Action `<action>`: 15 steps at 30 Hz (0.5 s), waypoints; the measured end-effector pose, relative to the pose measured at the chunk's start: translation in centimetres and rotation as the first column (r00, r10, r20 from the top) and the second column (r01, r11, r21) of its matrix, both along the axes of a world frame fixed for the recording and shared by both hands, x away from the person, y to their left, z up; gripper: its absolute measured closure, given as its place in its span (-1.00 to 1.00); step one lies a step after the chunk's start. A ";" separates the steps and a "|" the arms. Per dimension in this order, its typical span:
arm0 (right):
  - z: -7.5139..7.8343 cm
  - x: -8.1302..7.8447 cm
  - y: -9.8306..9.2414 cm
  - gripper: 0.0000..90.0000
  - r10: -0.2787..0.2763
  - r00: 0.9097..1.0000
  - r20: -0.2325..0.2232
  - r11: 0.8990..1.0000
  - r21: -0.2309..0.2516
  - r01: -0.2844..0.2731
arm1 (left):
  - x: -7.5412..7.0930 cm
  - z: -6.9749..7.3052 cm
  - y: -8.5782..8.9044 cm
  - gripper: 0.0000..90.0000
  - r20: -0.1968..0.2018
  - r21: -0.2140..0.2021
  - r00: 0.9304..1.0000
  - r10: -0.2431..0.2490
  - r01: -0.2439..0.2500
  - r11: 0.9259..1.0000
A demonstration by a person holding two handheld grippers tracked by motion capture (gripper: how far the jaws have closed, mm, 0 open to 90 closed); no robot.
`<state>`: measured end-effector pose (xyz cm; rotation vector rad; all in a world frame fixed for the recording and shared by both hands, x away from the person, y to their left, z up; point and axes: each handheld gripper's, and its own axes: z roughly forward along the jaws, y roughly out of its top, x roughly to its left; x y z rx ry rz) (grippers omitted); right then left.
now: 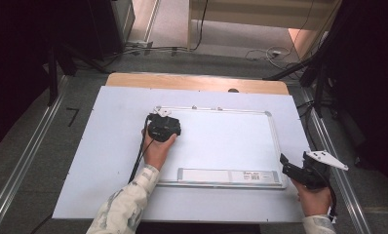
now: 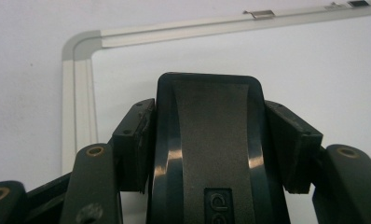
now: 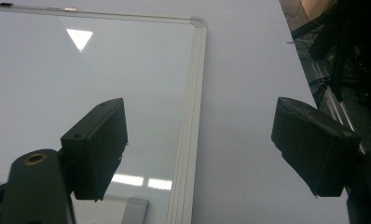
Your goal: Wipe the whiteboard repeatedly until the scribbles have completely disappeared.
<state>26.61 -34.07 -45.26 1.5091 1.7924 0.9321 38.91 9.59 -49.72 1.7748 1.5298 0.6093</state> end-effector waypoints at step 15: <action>0.0 0.2 0.1 -0.62 0.004 1.000 -0.002 1.000 0.004 -0.004 | 2.3 0.2 -1.5 -0.10 -0.005 0.025 0.999 0.036 -0.036 0.999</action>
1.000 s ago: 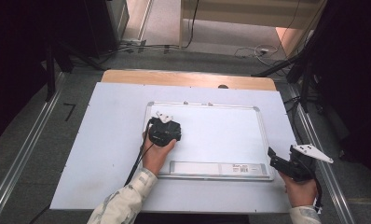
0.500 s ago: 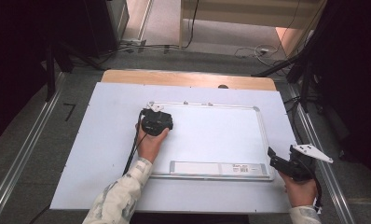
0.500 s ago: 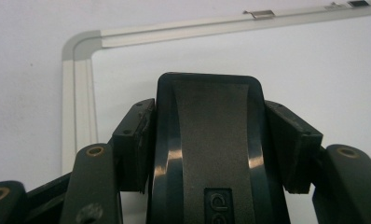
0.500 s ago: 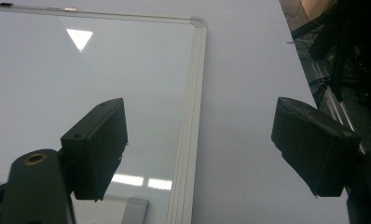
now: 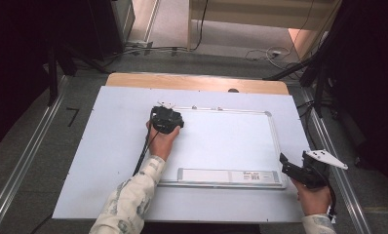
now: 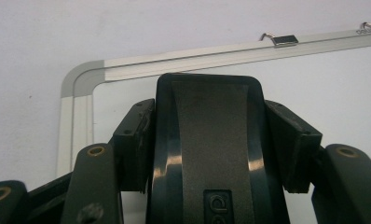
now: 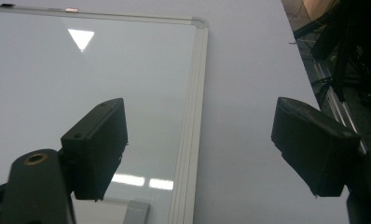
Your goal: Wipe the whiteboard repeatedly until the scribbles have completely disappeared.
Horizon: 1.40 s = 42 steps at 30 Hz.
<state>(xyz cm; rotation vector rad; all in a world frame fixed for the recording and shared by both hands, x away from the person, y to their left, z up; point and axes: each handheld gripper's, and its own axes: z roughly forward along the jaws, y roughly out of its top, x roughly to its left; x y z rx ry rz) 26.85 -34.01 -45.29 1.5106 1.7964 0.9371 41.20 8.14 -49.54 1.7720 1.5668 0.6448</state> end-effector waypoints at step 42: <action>0.0 -0.4 -0.3 -0.62 -0.007 1.000 0.001 1.000 0.000 0.007 | -0.6 0.1 -3.8 -0.09 -0.005 -0.004 0.997 -0.074 0.074 0.997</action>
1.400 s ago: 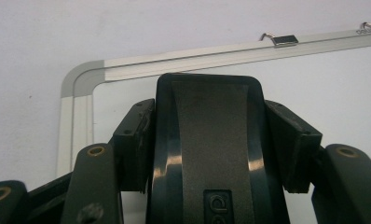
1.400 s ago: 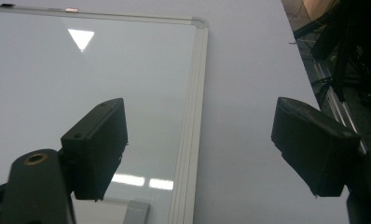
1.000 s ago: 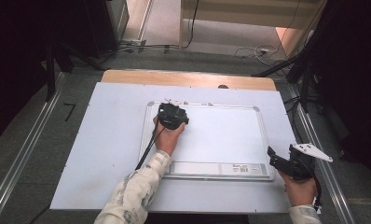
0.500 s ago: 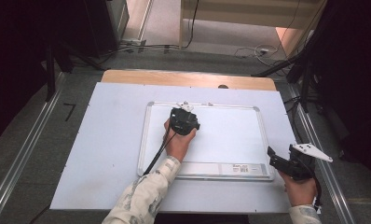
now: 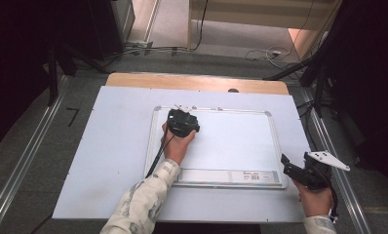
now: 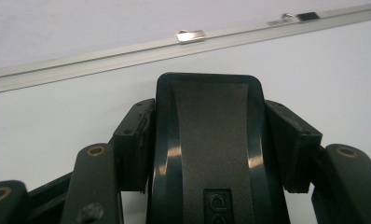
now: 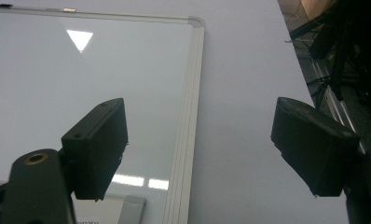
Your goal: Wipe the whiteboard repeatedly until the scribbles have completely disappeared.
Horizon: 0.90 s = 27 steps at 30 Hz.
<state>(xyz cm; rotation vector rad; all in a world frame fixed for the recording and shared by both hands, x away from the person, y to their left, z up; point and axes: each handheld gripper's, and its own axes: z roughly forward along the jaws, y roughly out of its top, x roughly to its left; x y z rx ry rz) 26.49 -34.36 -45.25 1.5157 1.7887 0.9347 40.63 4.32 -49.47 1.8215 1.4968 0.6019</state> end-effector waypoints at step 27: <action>-0.1 0.0 0.1 -0.61 -0.001 1.000 -0.004 1.000 -0.002 0.001 | -2.8 -0.2 4.3 -0.10 0.005 -0.006 0.998 0.067 -0.067 0.998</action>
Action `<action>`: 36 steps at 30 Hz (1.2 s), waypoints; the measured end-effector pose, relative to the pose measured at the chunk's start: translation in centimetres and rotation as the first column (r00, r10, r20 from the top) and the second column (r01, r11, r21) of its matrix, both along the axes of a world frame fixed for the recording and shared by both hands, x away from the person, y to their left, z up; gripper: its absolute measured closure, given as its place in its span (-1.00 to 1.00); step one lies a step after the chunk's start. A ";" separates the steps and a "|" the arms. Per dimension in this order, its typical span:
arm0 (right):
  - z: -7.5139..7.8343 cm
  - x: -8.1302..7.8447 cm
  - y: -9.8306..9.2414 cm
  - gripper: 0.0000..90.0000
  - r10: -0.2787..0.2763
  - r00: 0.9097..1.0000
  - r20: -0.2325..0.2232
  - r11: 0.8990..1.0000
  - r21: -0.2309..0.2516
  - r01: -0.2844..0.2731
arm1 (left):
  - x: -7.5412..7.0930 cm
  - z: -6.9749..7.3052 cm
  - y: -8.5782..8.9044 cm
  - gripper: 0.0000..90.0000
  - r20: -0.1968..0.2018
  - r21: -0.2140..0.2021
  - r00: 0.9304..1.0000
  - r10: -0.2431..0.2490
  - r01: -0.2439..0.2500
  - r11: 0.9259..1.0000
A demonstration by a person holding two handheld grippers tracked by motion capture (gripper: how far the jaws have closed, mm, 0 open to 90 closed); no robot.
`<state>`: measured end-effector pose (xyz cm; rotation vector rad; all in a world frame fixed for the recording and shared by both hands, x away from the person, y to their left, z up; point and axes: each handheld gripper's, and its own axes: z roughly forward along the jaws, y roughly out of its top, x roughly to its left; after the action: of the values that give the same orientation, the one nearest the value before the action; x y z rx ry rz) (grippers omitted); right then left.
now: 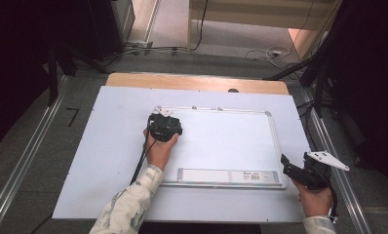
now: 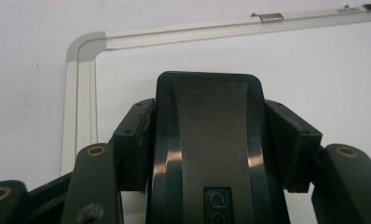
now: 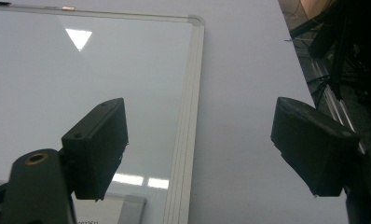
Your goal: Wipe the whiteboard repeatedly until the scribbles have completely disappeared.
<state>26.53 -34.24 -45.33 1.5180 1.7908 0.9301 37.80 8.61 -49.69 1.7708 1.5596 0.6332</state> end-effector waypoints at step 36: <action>-0.1 0.3 0.3 -0.61 0.008 1.000 -0.004 1.000 -0.008 -0.008 | -1.7 0.1 -4.7 -0.09 -0.004 -0.014 0.993 -0.115 0.115 0.993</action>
<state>26.79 -33.91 -45.38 1.5097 1.8023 0.9239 36.09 3.92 -49.63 1.8382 1.4491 0.5615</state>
